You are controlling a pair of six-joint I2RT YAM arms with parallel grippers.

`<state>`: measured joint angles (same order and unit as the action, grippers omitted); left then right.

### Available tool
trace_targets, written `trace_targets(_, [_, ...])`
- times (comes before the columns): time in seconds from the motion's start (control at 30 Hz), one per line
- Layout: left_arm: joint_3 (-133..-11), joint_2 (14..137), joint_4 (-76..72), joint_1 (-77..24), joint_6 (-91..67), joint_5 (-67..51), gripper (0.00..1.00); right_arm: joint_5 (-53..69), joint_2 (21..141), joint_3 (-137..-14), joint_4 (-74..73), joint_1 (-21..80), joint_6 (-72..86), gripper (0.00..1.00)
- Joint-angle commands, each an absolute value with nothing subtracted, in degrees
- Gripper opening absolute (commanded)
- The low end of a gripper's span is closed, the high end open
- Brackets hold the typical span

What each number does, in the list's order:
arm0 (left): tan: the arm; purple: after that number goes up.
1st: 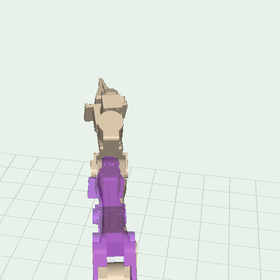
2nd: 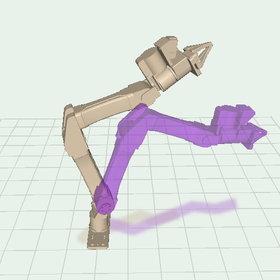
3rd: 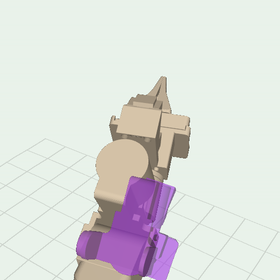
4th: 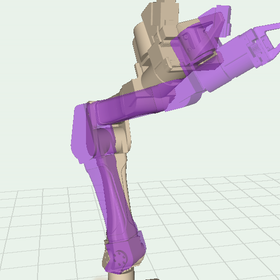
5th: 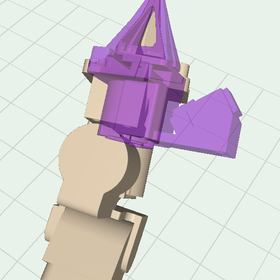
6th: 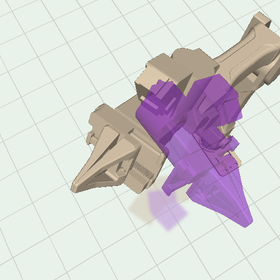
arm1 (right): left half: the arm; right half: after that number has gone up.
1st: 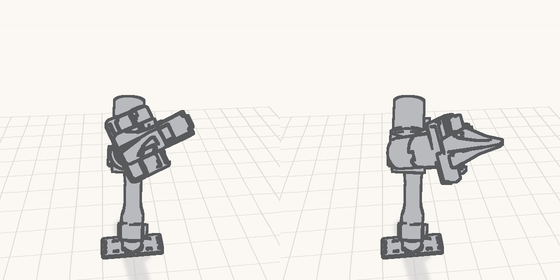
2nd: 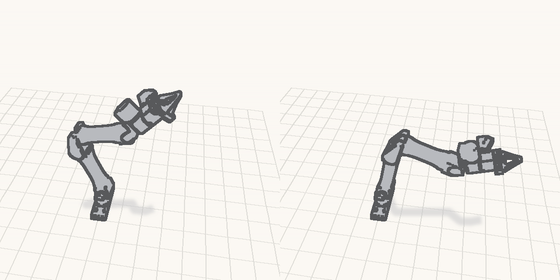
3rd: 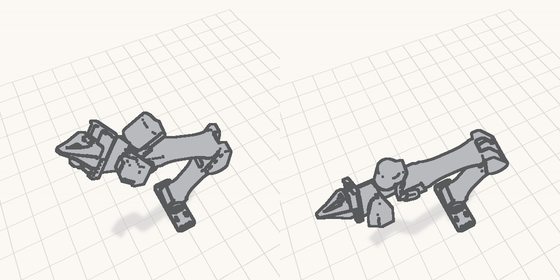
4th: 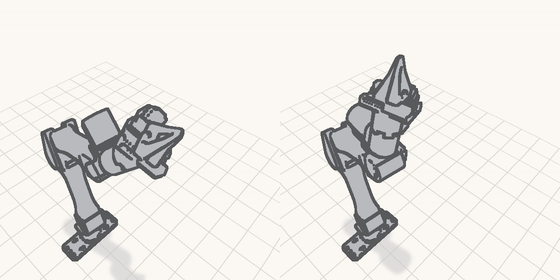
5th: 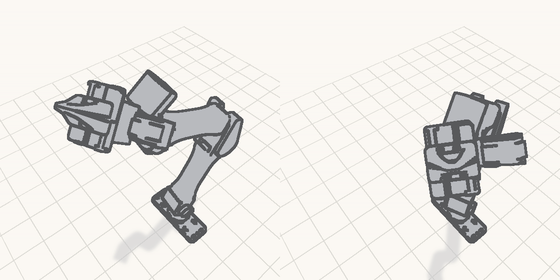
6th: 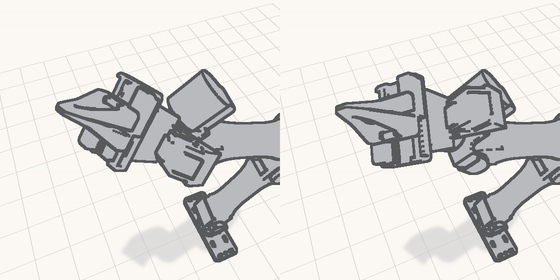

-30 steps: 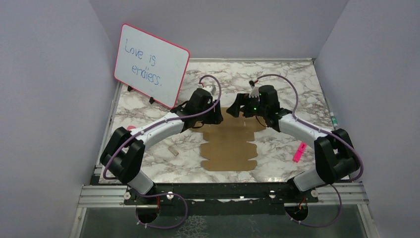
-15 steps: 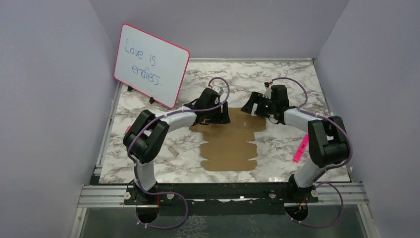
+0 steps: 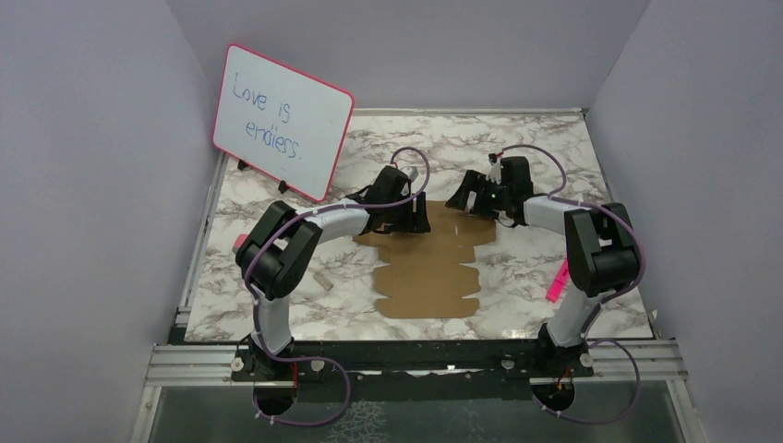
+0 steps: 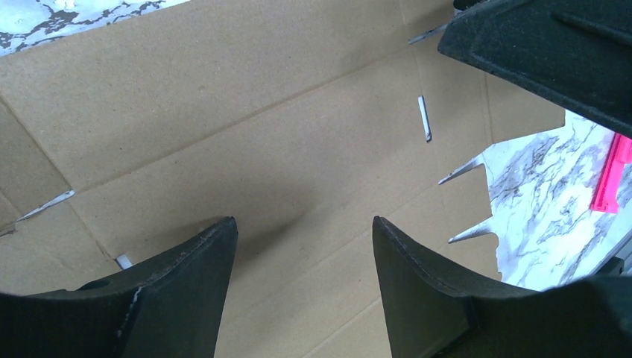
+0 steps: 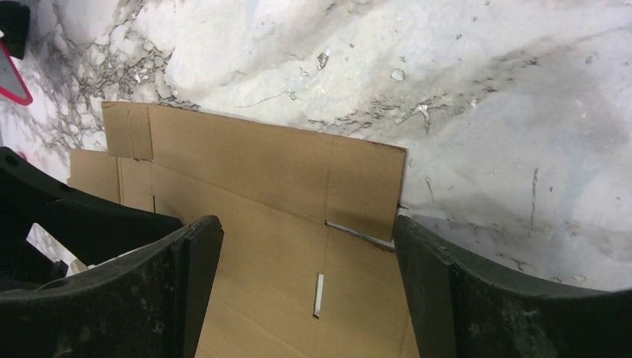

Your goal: Fold the paper box

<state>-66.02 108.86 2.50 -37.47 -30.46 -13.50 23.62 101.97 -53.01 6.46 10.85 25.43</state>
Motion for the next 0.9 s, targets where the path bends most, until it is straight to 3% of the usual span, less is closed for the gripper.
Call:
trace_targets(0.0, [-66.7,110.4,1.7,-37.3,-30.7,-15.1,0.68,27.8,104.3,-55.0,7.2,10.6,25.3,0.9])
trace_targets(0.47, [-66.2,112.0,0.6,-37.3,-31.2,-15.7,0.69,36.1,100.7,-55.7,6.2,10.7,25.3,0.87])
trace_targets(0.87, [-65.4,112.6,0.3,-37.3,-31.4,-15.5,0.68,33.0,98.5,-56.9,4.0,15.0,26.6,0.86])
